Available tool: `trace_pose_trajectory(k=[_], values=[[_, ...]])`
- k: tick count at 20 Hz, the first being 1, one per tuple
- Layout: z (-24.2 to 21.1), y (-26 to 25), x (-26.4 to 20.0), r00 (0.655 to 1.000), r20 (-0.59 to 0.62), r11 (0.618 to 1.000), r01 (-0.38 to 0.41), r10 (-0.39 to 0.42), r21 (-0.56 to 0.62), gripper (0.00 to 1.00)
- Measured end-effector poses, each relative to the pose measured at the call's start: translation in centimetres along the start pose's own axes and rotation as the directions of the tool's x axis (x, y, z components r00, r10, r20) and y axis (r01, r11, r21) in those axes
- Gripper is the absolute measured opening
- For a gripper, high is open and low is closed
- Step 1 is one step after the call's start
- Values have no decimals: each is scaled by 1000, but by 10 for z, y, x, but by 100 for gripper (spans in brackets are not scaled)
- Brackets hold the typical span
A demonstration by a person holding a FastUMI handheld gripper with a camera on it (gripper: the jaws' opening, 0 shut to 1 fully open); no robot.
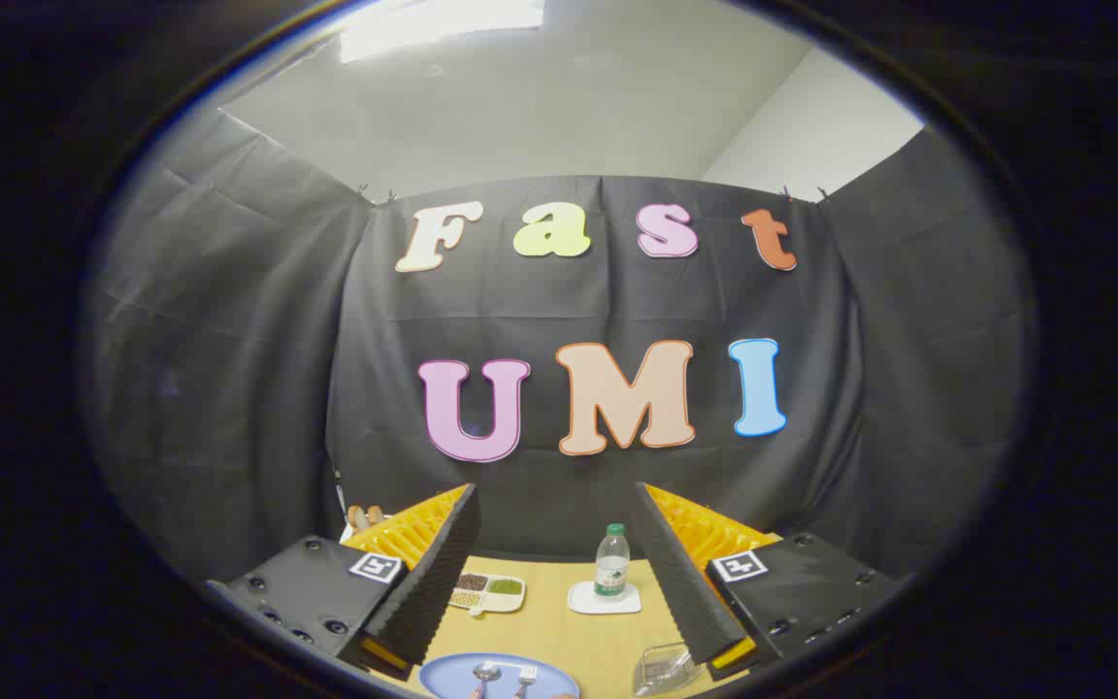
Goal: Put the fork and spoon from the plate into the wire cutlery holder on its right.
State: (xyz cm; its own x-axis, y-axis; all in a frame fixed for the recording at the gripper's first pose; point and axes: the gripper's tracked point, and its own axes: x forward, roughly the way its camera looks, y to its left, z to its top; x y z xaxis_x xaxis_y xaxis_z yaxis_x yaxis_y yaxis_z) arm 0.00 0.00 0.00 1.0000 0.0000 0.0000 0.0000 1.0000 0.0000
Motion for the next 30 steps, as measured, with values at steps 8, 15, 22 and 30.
trace_pose_trajectory(k=[8, 15, 22, 30], values=[[-2, 2, 4, 1000, -3, 1000, -10, 10, 11, 99], [-6, 4, 4, 1000, -10, 1000, -28, 28, 10, 99], [-43, 15, 10, 995, -80, 998, -63, 63, 8, 99], [-124, 33, 8, 956, -268, 992, -125, 122, 7, 99]])
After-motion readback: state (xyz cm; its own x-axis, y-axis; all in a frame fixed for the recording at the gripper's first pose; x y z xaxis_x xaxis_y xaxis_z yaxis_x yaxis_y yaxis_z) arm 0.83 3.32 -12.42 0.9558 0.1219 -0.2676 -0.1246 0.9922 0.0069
